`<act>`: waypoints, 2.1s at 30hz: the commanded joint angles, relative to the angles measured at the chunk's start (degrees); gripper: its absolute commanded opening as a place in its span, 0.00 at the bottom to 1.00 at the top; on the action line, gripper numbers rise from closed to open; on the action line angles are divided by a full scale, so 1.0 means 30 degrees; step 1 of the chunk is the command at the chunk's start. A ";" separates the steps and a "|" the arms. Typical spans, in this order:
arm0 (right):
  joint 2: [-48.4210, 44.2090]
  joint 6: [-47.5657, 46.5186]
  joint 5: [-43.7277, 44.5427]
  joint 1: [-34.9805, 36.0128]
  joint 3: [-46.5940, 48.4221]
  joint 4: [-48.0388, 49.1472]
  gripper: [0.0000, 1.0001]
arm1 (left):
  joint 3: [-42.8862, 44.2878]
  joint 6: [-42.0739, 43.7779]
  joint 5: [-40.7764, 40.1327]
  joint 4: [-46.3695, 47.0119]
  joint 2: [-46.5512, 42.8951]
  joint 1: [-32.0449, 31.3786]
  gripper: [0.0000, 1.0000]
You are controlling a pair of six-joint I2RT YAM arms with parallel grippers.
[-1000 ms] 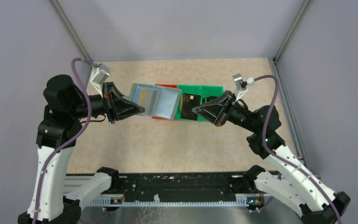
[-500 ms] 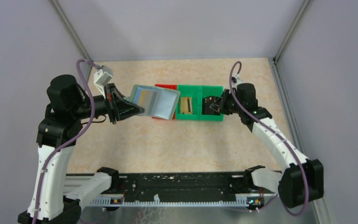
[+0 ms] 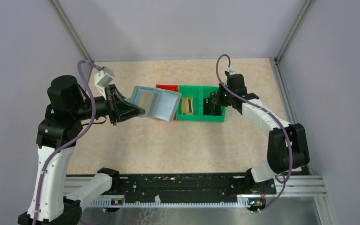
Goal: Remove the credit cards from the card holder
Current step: Place the credit card in the storage box, then remove the credit card from the card holder.
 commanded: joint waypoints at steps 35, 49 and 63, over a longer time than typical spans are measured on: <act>-1.0486 1.0154 -0.6623 0.6208 -0.4514 1.7903 0.88 | 0.0076 0.0525 0.0636 0.0072 -0.0279 0.0022 0.00; -0.7591 0.1899 0.3720 1.5982 -0.0634 1.4261 0.99 | 0.0039 0.0077 0.0832 0.0226 -0.0499 0.0023 0.00; -0.5972 0.1466 0.7588 1.7323 0.0638 1.4682 0.49 | 0.0104 -0.0207 0.2850 0.0530 -0.0732 0.0022 0.00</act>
